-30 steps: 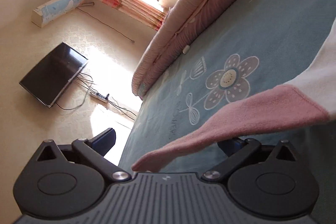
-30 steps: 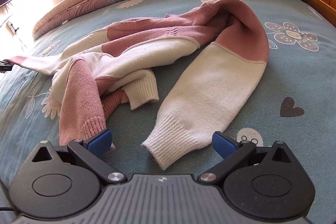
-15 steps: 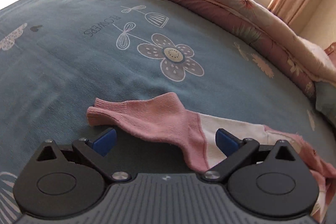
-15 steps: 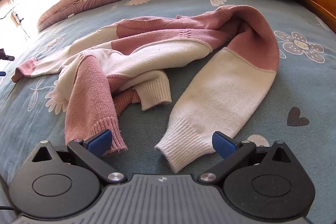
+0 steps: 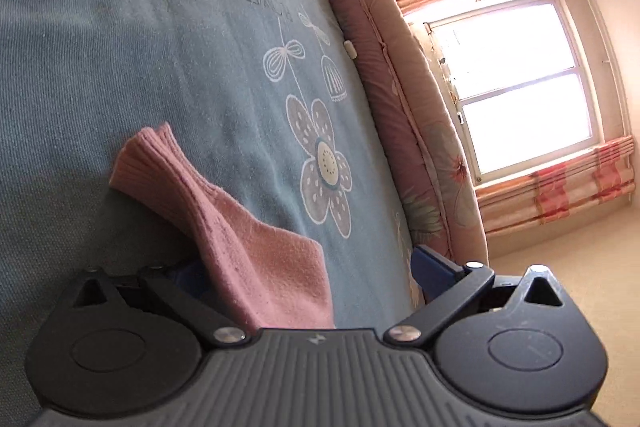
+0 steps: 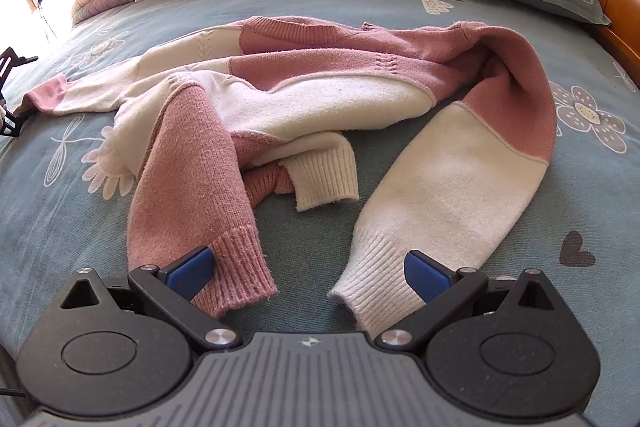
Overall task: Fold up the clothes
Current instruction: 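Move the left tool to the pink sleeve cuff, then pull the pink cuff with the left tool to straighten the sleeve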
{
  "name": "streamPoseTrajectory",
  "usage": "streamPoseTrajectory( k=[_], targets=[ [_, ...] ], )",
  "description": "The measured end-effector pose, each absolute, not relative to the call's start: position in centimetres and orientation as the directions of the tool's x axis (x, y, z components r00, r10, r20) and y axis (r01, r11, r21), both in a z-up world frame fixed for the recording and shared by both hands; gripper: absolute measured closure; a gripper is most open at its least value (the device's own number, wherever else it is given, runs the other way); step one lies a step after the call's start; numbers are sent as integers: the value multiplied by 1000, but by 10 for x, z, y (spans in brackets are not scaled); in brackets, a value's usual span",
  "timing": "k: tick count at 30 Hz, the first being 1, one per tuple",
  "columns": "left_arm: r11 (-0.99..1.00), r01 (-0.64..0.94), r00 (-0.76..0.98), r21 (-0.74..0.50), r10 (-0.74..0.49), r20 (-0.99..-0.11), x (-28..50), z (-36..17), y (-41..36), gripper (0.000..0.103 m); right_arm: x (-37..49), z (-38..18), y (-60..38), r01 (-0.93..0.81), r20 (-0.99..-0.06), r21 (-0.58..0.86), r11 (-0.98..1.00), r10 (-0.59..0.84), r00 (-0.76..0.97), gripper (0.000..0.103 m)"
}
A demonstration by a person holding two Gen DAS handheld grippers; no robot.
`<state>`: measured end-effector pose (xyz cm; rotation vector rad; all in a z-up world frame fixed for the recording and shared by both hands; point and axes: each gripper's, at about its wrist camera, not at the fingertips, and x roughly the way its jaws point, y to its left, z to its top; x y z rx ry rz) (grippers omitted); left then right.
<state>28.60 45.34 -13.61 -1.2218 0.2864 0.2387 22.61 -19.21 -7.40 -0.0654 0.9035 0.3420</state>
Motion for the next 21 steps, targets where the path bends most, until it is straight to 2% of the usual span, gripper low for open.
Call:
streamPoseTrajectory(
  k=[2,5,8,12,15,19,21],
  targets=[
    [369,-292,956,-883,140,-258,271,-119,463,3,228,-75,-186,-325,-785,76,943,257,564,0],
    [433,-322,942,-842,232,-241,251,-96,481,3,228,-74,-177,-347,-786,59,936,258,562,0],
    [508,-463,886,-727,291,-361,243,-76,494,3,228,-74,-170,-366,-785,46,929,261,563,0],
    [671,-561,806,-484,311,-503,250,-59,472,3,228,-77,-164,-370,-790,64,927,273,549,0],
    [787,-513,790,-343,275,-548,270,-57,440,3,228,-80,-160,-371,-793,71,926,278,542,0],
    [923,-364,762,-126,218,-610,315,-70,371,2,228,-83,-159,-372,-801,76,925,278,530,0],
    [958,-288,751,4,228,-620,329,-81,334,2,229,-86,-160,-365,-803,88,927,283,524,0]
  ],
)
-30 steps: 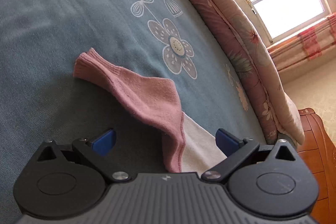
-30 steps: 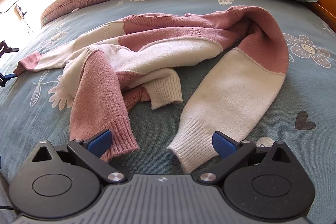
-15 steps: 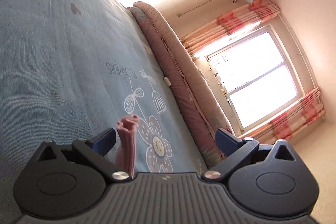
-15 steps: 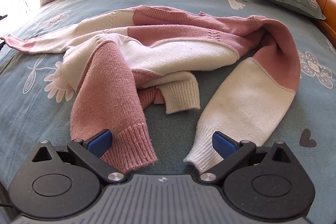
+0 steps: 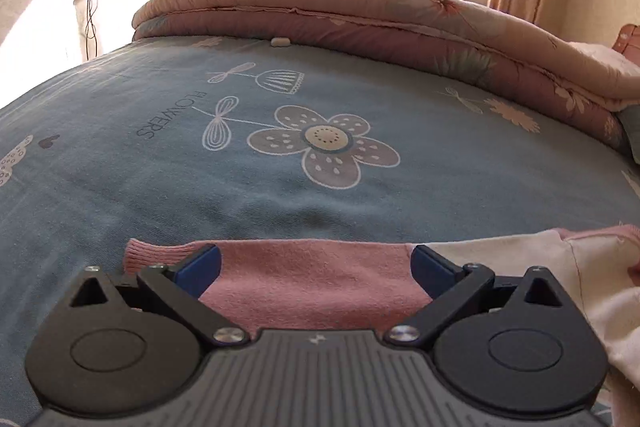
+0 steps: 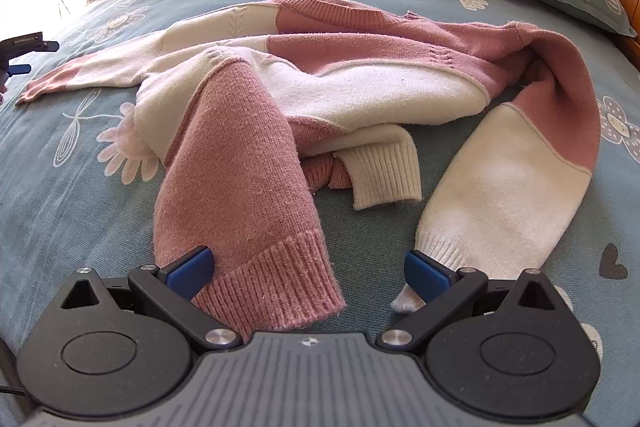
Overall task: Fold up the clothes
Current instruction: 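Pull the pink cuff with the left tool to straighten the sleeve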
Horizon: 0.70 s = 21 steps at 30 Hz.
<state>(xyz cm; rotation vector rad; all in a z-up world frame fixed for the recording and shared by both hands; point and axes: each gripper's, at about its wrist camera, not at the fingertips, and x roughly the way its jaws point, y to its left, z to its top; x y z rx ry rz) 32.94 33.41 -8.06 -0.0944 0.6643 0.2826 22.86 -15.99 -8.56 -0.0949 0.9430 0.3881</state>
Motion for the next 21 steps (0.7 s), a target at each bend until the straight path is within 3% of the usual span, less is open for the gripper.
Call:
streamPoseTrajectory(
  k=[3,6,12,21],
  targets=[
    [957,-284,690,59,247,-680,340,-101,316,2,230,-91,-161,-356,-809,108,928,290,511,0],
    [931,-366,662,8,266,-701,331,-114,336,0,230,-97,-161,-359,-815,125,925,302,495,0],
    [916,-393,604,85,326,-727,308,-88,330,1,224,-109,-155,-382,-801,88,920,294,522,0],
    [964,-261,667,-53,140,-732,267,-19,261,1,217,-114,-161,-404,-742,95,910,335,580,0]
  ],
)
